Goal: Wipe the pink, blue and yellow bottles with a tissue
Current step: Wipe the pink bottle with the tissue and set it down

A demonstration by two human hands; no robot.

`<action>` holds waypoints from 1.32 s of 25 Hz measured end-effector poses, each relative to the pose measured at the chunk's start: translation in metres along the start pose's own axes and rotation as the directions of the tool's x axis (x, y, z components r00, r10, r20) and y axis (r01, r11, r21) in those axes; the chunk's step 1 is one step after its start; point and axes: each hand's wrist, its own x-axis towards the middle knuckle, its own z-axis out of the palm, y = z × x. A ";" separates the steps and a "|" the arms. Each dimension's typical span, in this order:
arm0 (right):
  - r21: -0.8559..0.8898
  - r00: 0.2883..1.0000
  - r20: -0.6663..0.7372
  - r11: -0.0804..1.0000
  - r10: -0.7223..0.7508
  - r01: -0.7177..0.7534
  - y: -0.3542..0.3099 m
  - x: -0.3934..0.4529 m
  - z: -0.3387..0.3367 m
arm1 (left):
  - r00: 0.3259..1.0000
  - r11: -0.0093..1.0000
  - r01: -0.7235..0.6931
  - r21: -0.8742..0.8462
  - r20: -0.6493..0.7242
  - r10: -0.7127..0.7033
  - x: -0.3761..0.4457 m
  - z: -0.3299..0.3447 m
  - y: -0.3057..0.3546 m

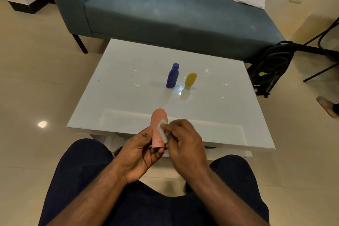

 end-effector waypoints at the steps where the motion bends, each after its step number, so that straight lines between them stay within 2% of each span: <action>1: 0.015 1.000 0.011 1.000 -0.006 0.006 -0.001 -0.008 0.001 | 1.000 1.000 -0.005 0.001 -0.001 0.005 0.000 -0.001 0.000; 6: 0.040 0.992 -0.074 0.995 0.099 -0.096 0.009 0.031 -0.008 | 0.996 0.998 0.050 0.024 0.079 -0.052 -0.001 0.000 0.000; 9: 0.065 0.994 -0.024 0.992 0.106 -0.104 0.004 0.030 -0.008 | 0.994 0.999 0.049 0.021 0.099 -0.051 -0.003 0.000 0.001; 13: 0.074 0.996 0.028 0.993 0.088 -0.090 -0.005 -0.003 -0.002 | 0.998 1.000 0.005 0.024 0.060 -0.007 -0.002 -0.003 0.001; 17: 0.080 0.994 0.022 0.990 0.111 -0.113 0.004 0.022 -0.004 | 0.993 0.989 -0.013 0.150 0.114 -0.005 -0.002 -0.003 -0.003; 20: 0.070 0.991 0.010 0.988 0.136 -0.137 0.006 0.036 -0.008 | 0.995 0.979 -0.007 0.205 0.103 -0.015 -0.003 -0.003 -0.005; 24: 0.040 0.996 0.090 0.999 0.014 -0.018 -0.009 0.007 -0.006 | 0.994 0.972 -0.069 0.224 0.095 0.048 0.000 -0.005 -0.003; 26: -0.007 0.997 0.081 1.000 -0.020 0.020 -0.006 0.011 -0.008 | 0.993 0.959 -0.079 0.273 0.104 0.053 0.001 -0.005 -0.004; 30: -0.048 0.992 0.048 0.992 0.116 -0.114 0.011 0.040 -0.013 | 0.994 0.937 -0.065 0.342 0.103 0.031 -0.001 -0.005 -0.009; 33: -0.022 0.995 0.050 0.996 0.089 -0.088 0.004 0.033 -0.013 | 0.994 0.948 -0.079 0.307 0.103 0.049 -0.001 -0.007 -0.008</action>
